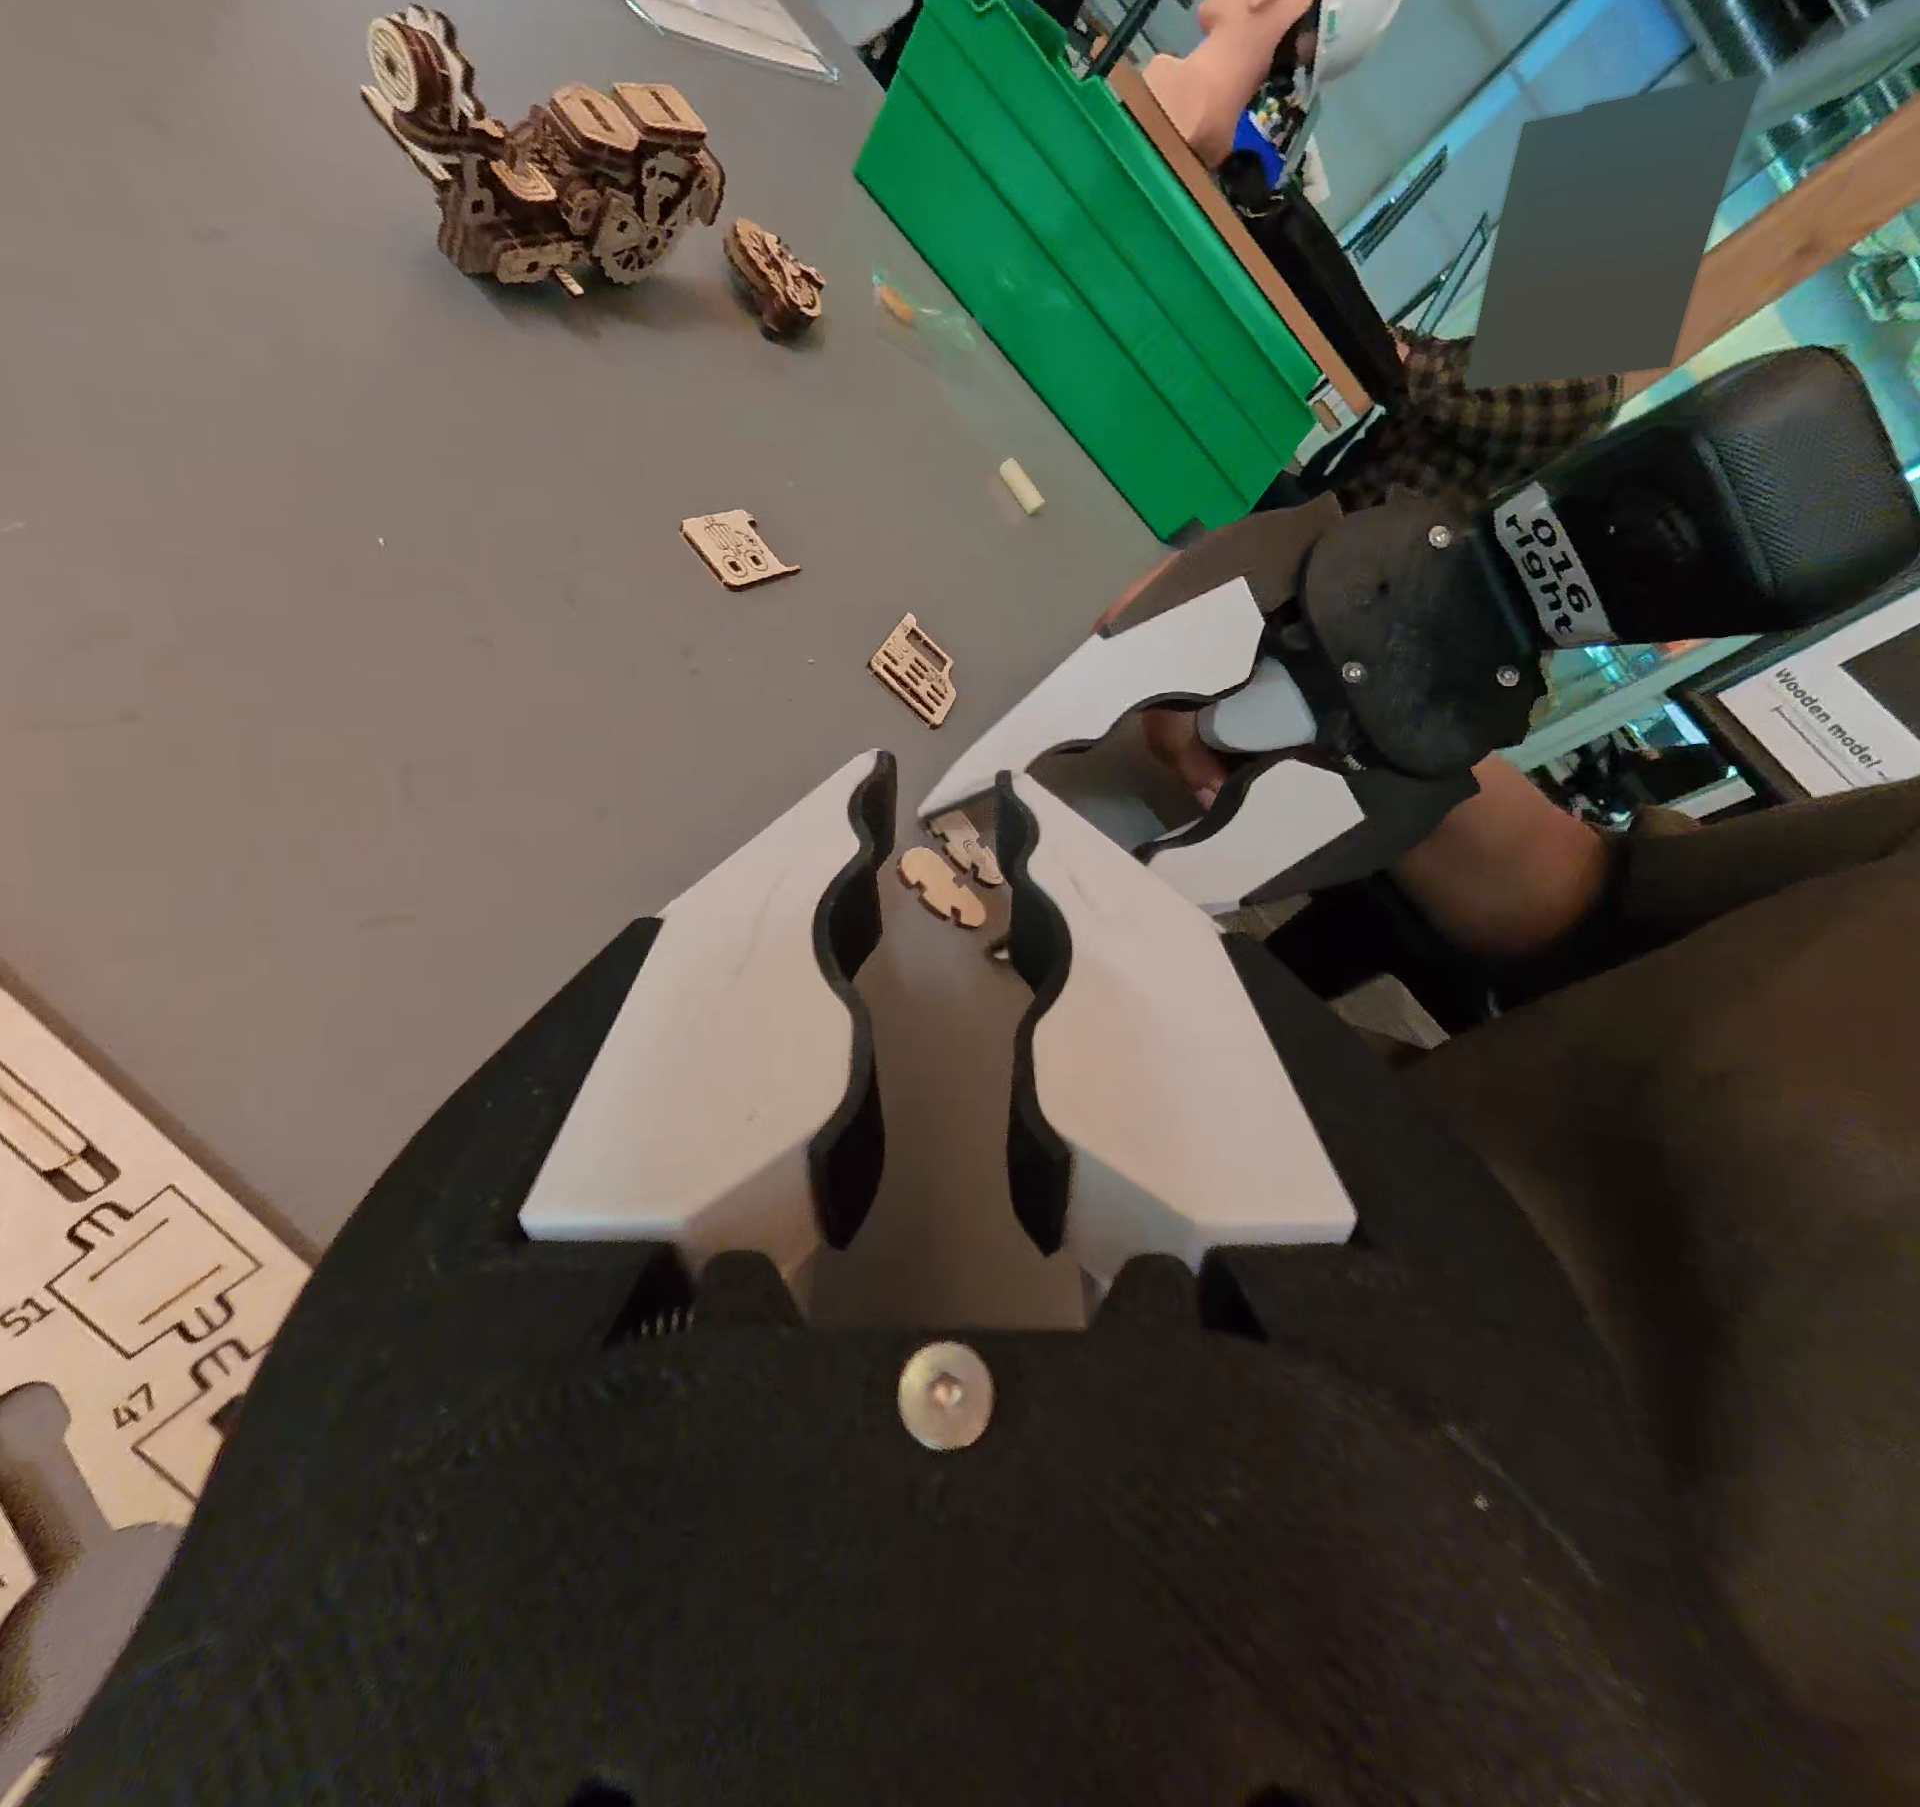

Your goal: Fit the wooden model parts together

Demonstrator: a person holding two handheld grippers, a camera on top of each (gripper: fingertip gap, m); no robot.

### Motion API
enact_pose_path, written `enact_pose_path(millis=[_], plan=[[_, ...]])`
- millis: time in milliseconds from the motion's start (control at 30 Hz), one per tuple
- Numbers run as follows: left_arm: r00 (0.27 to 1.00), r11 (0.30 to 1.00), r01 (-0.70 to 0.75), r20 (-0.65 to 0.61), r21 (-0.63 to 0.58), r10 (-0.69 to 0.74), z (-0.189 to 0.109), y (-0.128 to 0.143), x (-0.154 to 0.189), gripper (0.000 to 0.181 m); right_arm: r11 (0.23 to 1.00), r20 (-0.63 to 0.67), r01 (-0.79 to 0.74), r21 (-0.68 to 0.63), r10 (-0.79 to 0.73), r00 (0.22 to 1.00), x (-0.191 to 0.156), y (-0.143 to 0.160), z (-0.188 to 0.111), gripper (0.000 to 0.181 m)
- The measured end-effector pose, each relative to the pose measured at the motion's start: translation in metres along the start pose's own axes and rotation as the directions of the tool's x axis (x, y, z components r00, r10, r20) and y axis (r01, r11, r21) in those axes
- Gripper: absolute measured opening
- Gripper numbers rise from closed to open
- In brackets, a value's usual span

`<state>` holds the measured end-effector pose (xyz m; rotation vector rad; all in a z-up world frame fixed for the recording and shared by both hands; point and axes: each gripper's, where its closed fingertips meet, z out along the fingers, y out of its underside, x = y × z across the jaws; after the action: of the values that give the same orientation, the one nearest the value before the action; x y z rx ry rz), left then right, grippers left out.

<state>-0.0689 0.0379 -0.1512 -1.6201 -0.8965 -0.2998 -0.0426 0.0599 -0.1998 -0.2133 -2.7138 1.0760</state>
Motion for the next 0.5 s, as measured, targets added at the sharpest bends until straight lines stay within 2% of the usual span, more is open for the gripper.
enact_pose_path(millis=[300,500], plan=[[0.998,0.998,-0.057,0.009,-0.032,0.058,0.003,0.006,0.003,0.017,0.993,-0.027,-0.118,0.027,0.118,0.993,0.01,0.002,-0.011,0.036],[0.999,0.998,-0.049,-0.003,-0.039,0.049,0.004,0.008,0.004,0.017,0.99,-0.005,-0.139,0.016,0.139,0.99,0.002,0.011,-0.007,0.036]])
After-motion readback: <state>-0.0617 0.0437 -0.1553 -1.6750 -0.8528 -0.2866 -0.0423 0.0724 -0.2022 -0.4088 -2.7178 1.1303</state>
